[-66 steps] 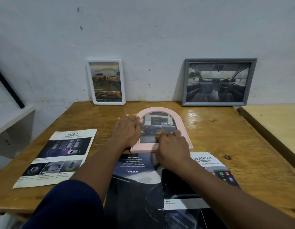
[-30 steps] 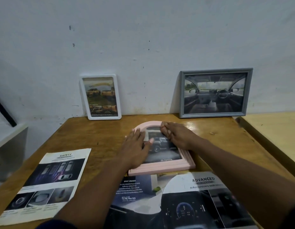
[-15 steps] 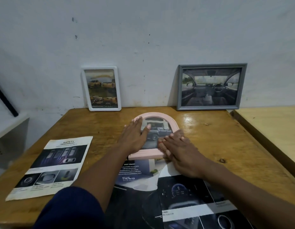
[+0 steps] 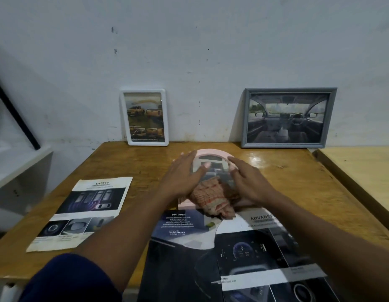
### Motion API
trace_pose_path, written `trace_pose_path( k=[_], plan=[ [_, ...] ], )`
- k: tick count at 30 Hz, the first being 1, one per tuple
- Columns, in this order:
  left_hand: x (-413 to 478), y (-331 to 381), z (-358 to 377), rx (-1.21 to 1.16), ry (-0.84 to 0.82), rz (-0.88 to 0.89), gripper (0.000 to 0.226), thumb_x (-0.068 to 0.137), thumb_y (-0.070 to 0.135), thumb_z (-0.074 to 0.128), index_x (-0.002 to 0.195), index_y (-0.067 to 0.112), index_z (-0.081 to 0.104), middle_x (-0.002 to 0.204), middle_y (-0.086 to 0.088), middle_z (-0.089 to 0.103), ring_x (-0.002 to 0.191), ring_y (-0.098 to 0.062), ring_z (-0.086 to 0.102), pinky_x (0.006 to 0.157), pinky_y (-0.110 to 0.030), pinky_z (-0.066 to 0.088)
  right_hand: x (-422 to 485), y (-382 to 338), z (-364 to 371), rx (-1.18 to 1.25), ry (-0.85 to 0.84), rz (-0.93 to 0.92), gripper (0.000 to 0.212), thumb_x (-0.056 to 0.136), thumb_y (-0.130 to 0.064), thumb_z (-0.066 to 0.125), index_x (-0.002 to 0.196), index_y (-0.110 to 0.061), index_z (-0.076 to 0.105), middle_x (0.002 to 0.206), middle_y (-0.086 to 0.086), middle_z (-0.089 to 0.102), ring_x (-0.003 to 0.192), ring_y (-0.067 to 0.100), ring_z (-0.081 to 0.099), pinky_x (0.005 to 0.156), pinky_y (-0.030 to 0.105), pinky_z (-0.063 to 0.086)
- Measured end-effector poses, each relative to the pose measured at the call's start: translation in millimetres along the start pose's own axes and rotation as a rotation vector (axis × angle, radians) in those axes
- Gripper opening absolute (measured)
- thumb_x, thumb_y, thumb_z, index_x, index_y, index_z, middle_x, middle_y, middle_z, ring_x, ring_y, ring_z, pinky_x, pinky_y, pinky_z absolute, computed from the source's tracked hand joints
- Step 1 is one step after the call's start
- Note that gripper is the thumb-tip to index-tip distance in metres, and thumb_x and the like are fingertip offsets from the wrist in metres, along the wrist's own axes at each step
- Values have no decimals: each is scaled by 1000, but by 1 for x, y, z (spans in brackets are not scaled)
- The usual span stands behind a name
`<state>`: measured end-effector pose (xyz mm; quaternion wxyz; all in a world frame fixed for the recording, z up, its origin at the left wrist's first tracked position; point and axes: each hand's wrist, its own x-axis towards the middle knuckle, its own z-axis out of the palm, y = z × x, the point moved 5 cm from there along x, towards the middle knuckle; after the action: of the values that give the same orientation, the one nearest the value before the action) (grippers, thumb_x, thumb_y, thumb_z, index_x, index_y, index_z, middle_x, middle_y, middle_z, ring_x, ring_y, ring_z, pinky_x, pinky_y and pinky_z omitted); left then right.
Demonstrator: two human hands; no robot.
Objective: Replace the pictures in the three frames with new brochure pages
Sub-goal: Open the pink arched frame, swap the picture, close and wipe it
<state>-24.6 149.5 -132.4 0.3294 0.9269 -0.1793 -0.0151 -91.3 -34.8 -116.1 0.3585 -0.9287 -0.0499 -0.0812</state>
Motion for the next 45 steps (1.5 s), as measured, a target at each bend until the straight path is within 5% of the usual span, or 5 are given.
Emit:
trace_pose_path(
  k=[7, 19, 28, 40, 45],
  plan=[
    [-53, 27, 36, 459, -221, 280, 65, 103, 61, 33, 160, 37, 16, 169, 5, 13, 156, -17, 6, 126, -41, 6, 17, 46, 31, -208, -117, 36, 67, 100, -55, 15, 153, -16, 30, 159, 10, 32, 150, 28, 21, 120, 49, 21],
    [-63, -33, -2, 388, -101, 33, 57, 109, 46, 19, 162, 31, 7, 169, 0, 14, 156, -21, 9, 125, -44, 14, 17, 49, 39, -341, -155, 42, 68, 104, -52, 11, 160, -12, 5, 168, 7, 2, 154, 19, -5, 125, 45, 4],
    [48, -45, 7, 390, -147, -158, 63, 108, 47, 22, 163, 23, 3, 171, -3, 2, 157, -25, -1, 124, -45, 6, 18, 54, 41, -332, -114, 0, 70, 103, -54, 11, 159, -14, 12, 167, 5, 9, 154, 15, 0, 125, 41, 8],
    [127, 13, 55, 476, -253, 28, 58, 109, 43, 19, 163, 25, 7, 170, -7, 1, 156, -27, -6, 124, -45, -4, 18, 48, 36, -288, -81, 20, 63, 105, -49, 17, 159, -17, 13, 167, 3, 10, 153, 14, 2, 125, 35, 6],
    [100, 26, 31, 27, -225, -36, 53, 110, 44, 23, 162, 34, 14, 170, 1, 7, 156, -22, -4, 123, -42, 2, 30, 49, 19, -42, -17, 31, 36, 102, -32, 44, 137, -24, 46, 136, 2, 54, 127, 23, 47, 103, 39, 40]
  ],
)
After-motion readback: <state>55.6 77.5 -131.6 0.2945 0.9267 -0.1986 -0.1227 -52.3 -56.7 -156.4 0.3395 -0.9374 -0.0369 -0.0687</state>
